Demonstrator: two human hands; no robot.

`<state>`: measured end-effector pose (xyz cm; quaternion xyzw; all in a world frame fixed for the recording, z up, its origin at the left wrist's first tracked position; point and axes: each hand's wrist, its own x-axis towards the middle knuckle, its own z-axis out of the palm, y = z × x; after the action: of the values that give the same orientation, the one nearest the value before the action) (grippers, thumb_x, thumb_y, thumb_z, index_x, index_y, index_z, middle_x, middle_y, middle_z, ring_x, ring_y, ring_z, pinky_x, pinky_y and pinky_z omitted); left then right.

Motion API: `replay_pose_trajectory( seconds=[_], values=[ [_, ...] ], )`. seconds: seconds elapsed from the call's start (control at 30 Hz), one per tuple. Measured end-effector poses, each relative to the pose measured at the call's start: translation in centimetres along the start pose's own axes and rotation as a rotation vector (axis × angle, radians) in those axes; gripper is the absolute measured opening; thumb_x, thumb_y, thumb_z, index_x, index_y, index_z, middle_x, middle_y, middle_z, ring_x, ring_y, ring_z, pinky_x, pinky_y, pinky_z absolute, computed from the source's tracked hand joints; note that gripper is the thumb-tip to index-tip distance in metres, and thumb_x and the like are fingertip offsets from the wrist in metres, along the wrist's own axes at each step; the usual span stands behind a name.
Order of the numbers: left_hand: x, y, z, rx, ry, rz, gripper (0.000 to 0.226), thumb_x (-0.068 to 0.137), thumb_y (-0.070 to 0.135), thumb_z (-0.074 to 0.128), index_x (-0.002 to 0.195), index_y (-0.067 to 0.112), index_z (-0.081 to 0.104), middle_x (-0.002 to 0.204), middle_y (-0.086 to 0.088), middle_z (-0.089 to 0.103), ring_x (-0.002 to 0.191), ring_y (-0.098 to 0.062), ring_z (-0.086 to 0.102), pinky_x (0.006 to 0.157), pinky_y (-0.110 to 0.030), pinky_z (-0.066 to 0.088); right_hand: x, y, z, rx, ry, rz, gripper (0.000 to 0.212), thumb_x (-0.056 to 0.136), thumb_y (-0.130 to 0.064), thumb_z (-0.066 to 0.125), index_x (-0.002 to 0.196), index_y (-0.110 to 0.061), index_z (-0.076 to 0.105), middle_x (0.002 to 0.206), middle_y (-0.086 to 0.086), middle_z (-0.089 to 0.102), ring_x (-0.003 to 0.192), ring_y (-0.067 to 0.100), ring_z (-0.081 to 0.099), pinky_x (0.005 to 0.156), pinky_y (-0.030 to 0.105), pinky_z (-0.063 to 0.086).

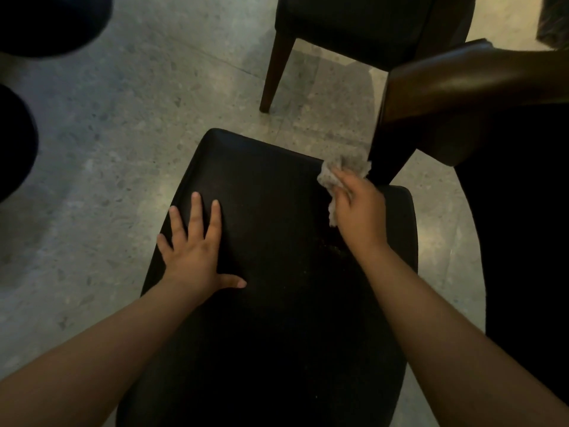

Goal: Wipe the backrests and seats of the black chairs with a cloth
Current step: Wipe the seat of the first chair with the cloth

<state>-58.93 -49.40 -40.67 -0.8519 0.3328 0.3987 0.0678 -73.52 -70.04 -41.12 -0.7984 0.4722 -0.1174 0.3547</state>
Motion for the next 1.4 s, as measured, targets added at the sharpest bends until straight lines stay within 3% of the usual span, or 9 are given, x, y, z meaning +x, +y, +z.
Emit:
replay_pose_trajectory(
  seconds=[0.1,0.2,0.37,0.53,0.7,0.8,1.03,1.13,1.4],
  values=[
    [0.3,0.1,0.2,0.008,-0.025,-0.021,0.148,0.06,0.063,0.08,0.142,0.029,-0.038,0.143,-0.003,-0.053,0.137,-0.04,-0.037,0.116,-0.064,-0.002,3.1,-0.4,1.7,-0.074,-0.049,0.057,0.04,0.1,-0.014,0.047,0.137,-0.028,0.052,0.145,-0.003,0.048,0.134,0.014,0.042,0.112,0.03,0.032],
    [0.3,0.1,0.1,-0.005,-0.042,-0.028,0.148,0.06,0.062,0.08,0.142,0.029,-0.038,0.142,-0.003,-0.054,0.137,-0.04,-0.038,0.115,-0.064,-0.003,1.8,-1.2,3.0,-0.128,-0.025,0.093,0.042,0.099,-0.012,0.046,0.138,-0.026,0.052,0.146,-0.004,0.046,0.138,0.014,0.036,0.115,0.032,0.03],
    [0.2,0.1,0.0,-0.021,-0.057,-0.016,0.148,0.061,0.061,0.081,0.142,0.03,-0.039,0.14,-0.002,-0.056,0.135,-0.039,-0.04,0.114,-0.065,-0.004,-3.4,-1.8,3.2,-0.037,-0.072,0.055,0.042,0.097,-0.008,0.049,0.133,-0.027,0.055,0.141,-0.007,0.05,0.134,0.007,0.04,0.111,0.029,0.036],
    [0.3,0.1,0.1,-0.025,-0.055,-0.012,0.149,0.06,0.06,0.082,0.14,0.031,-0.041,0.139,-0.001,-0.056,0.135,-0.039,-0.04,0.114,-0.066,-0.003,-0.8,-1.7,1.4,-0.026,-0.051,0.038,0.04,0.097,-0.013,0.049,0.131,-0.035,0.054,0.127,-0.005,0.056,0.106,0.004,0.056,0.091,0.025,0.051],
    [0.5,0.1,0.4,-0.021,-0.043,-0.012,0.15,0.059,0.062,0.081,0.139,0.03,-0.041,0.139,-0.002,-0.057,0.135,-0.04,-0.04,0.114,-0.066,-0.002,4.4,-2.1,2.4,0.002,-0.072,0.121,0.04,0.101,-0.016,0.045,0.137,-0.031,0.052,0.142,-0.004,0.049,0.125,0.01,0.048,0.099,0.021,0.037],
    [0.4,0.1,0.3,-0.022,-0.045,-0.005,0.149,0.06,0.061,0.081,0.141,0.03,-0.04,0.14,-0.002,-0.056,0.135,-0.039,-0.04,0.114,-0.066,-0.002,2.0,-2.8,3.8,-0.015,-0.061,0.099,0.042,0.098,-0.012,0.048,0.135,-0.032,0.053,0.143,-0.004,0.046,0.129,0.01,0.045,0.105,0.028,0.04],
    [0.4,0.1,0.2,0.0,-0.047,-0.008,0.148,0.061,0.062,0.08,0.14,0.029,-0.04,0.14,-0.003,-0.056,0.136,-0.041,-0.039,0.114,-0.066,-0.002,-5.9,-2.6,3.2,0.081,-0.225,-0.001,0.041,0.096,-0.008,0.05,0.127,-0.033,0.059,0.13,-0.012,0.054,0.119,0.0,0.051,0.102,0.028,0.047],
    [0.3,0.2,0.1,0.0,-0.05,-0.009,0.147,0.062,0.061,0.08,0.141,0.028,-0.04,0.141,-0.004,-0.055,0.136,-0.041,-0.038,0.115,-0.065,-0.002,-3.1,-2.9,1.8,0.129,-0.139,0.023,0.043,0.097,-0.01,0.049,0.128,-0.04,0.052,0.131,-0.007,0.054,0.112,0.003,0.056,0.093,0.028,0.053],
    [0.4,0.1,0.2,-0.01,-0.054,-0.007,0.148,0.061,0.06,0.081,0.141,0.028,-0.039,0.141,-0.003,-0.055,0.135,-0.04,-0.04,0.115,-0.066,-0.002,1.0,-3.0,3.7,-0.047,-0.074,0.067,0.04,0.098,-0.018,0.051,0.137,-0.029,0.052,0.143,-0.006,0.048,0.133,0.01,0.04,0.109,0.026,0.034]
  ],
)
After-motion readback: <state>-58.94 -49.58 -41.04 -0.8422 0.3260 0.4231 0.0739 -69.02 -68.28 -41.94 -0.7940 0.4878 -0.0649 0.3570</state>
